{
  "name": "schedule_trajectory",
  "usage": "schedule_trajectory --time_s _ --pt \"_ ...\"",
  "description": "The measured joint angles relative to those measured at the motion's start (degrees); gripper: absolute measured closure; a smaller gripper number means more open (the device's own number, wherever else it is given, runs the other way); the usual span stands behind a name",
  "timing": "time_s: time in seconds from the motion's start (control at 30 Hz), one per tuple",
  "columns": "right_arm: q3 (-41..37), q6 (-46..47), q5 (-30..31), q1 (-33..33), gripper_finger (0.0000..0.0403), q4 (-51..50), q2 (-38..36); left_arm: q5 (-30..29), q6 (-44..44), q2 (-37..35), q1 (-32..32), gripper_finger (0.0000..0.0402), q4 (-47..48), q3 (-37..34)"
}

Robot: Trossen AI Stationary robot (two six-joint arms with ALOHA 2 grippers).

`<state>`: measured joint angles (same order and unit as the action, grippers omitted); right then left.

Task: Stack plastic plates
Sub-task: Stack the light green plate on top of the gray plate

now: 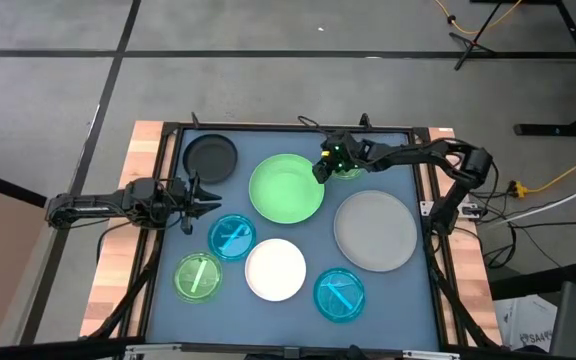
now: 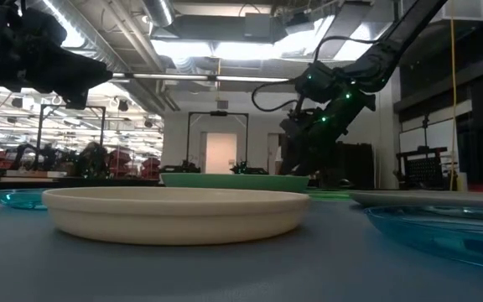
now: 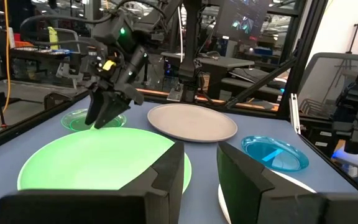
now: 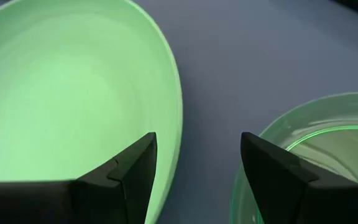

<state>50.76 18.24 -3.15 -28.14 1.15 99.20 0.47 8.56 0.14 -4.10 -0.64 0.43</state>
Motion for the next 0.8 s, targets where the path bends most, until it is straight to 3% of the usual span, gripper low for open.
schedule_trajectory --time_s 0.57,0.8 --pt "-0.04 0.0 -6.55 0.04 0.018 -2.94 1.2 0.0 -0.01 0.01 0.0 0.0313 0.0 0.01" --pt "-0.04 -0.02 -6.63 0.04 0.018 -5.4 1.18 0.0 -0.02 0.02 0.02 0.0313 0.0 0.0"
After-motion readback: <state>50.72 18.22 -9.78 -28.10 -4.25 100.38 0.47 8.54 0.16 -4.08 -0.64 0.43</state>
